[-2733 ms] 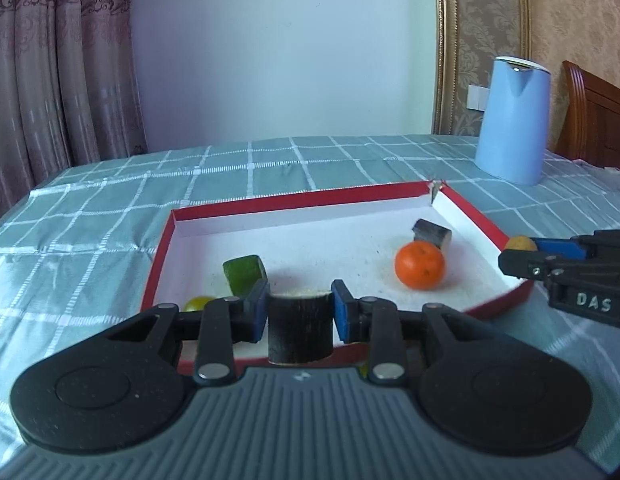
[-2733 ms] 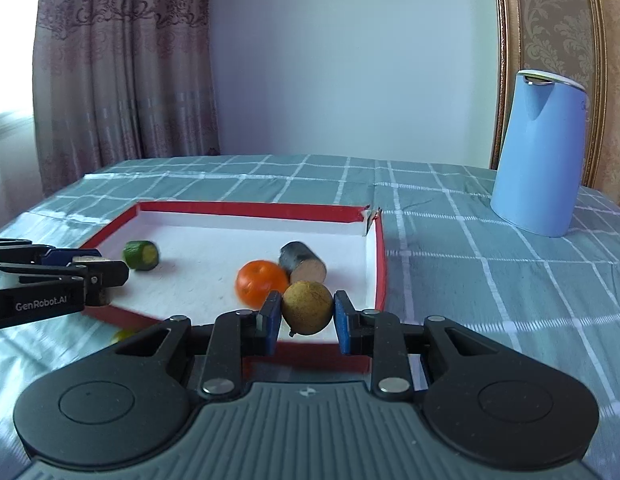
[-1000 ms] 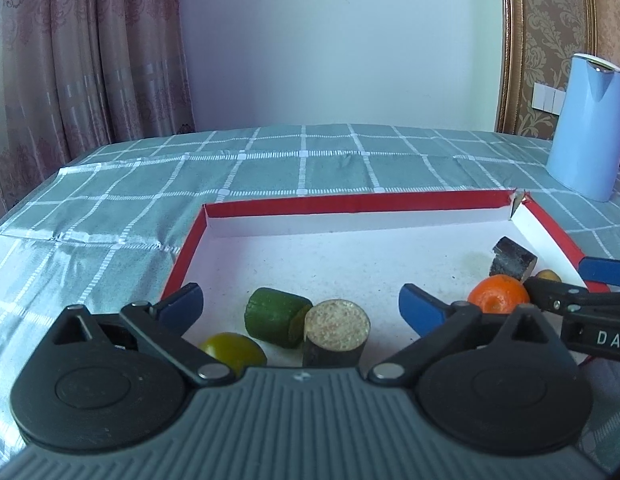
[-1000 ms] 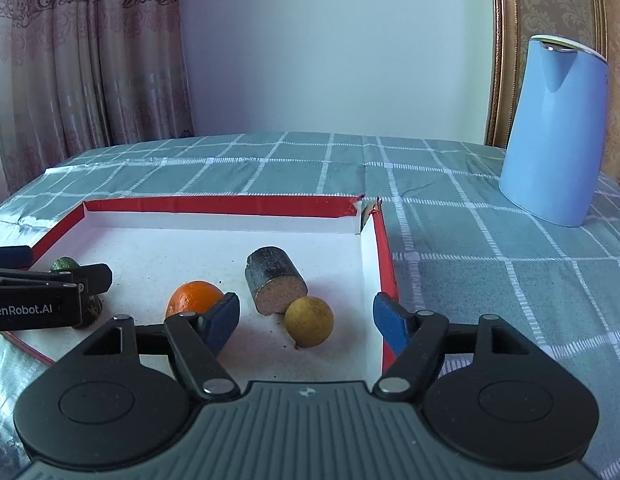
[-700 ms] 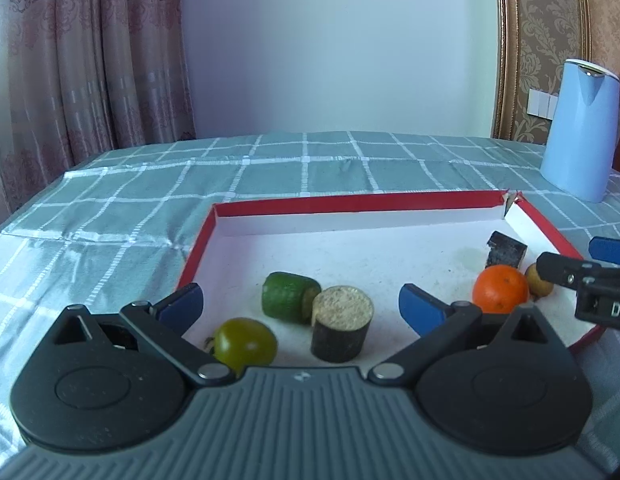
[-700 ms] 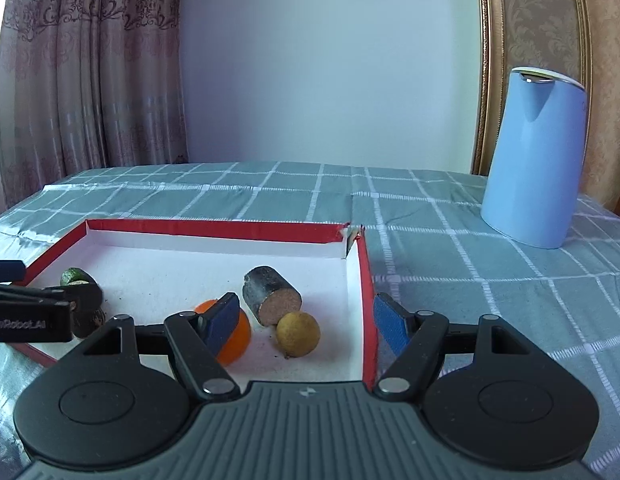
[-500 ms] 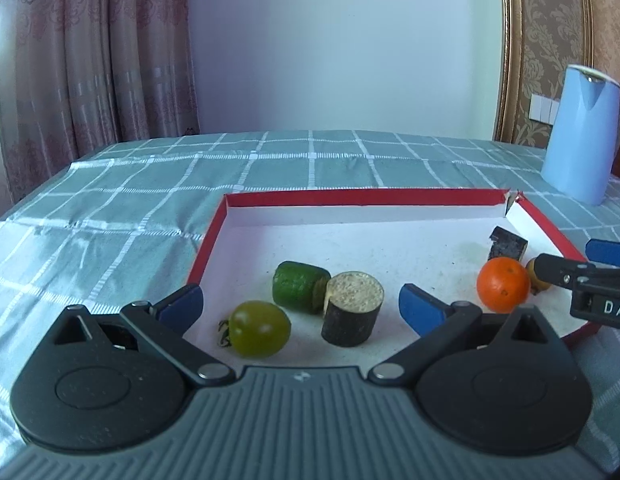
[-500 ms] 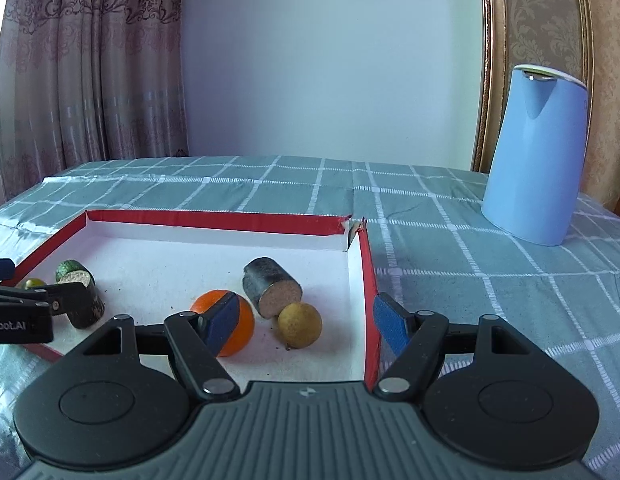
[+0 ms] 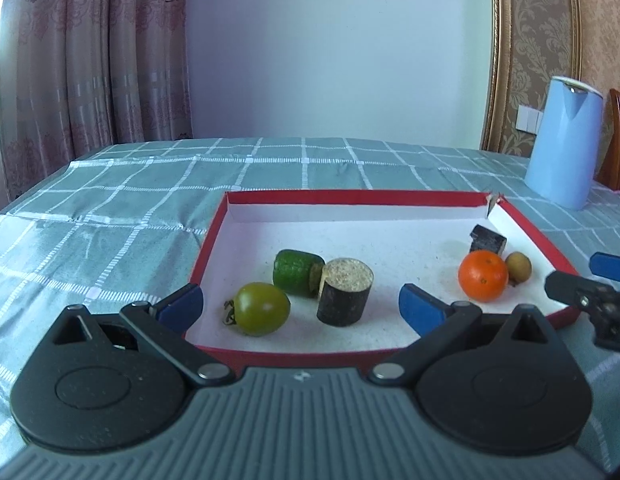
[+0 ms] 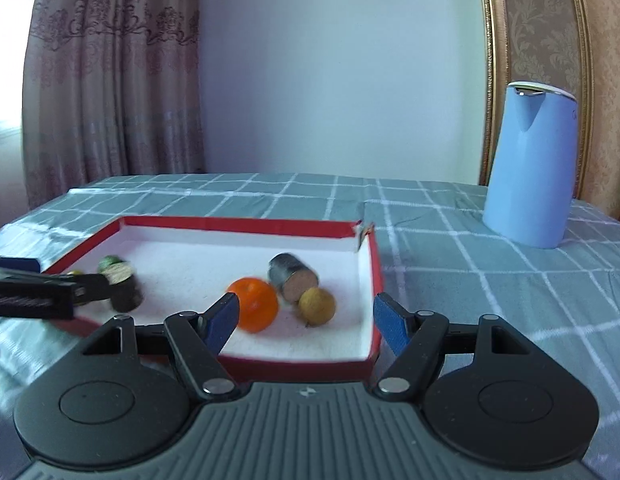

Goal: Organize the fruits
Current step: 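Withdraw both tools from the tray toward the fruits lying in front of it, then grasp the brown round fruit on the cloth with the left tool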

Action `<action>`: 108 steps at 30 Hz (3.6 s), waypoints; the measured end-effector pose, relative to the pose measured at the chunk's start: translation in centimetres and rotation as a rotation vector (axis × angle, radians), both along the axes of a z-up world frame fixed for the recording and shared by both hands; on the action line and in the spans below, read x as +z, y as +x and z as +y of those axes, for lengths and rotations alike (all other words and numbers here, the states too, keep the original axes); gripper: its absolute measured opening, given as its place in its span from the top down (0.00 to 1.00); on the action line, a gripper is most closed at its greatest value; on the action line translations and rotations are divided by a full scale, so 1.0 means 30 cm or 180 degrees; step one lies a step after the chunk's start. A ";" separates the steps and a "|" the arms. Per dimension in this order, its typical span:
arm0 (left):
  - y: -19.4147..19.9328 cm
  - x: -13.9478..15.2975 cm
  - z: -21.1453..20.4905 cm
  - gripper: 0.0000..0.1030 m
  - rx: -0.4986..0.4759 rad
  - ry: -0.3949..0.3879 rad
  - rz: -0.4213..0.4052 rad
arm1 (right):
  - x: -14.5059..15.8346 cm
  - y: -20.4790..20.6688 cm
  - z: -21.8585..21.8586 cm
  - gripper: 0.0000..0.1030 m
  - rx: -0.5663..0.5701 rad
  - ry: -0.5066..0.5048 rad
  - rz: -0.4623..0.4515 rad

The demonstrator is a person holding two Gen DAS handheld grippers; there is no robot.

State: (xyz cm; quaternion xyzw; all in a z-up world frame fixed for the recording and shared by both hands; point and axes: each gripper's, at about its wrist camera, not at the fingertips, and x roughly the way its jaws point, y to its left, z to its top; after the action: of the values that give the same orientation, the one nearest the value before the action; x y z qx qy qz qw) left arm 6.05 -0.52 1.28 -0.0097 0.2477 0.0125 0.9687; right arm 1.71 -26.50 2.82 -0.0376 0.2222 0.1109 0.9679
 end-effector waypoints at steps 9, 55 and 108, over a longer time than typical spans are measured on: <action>-0.007 -0.002 -0.010 0.00 -0.0048 0.0037 -0.0016 | -0.028 -0.071 0.033 0.29 0.0262 -0.0101 0.0111; -0.170 -0.029 -0.014 0.00 -0.0460 -0.0320 0.0133 | -0.060 -0.055 0.085 0.70 0.0185 -0.0206 0.0386; -0.231 -0.073 -0.236 0.77 -0.1047 -0.0013 0.0353 | -0.060 -0.073 0.041 0.70 0.0137 -0.0126 0.0373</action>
State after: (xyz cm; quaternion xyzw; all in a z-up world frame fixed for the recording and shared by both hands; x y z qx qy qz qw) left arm -0.87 -7.61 -0.92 0.0297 0.2990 -0.1463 0.9425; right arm -0.49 -25.28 1.03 -0.0549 0.2799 0.1293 0.9497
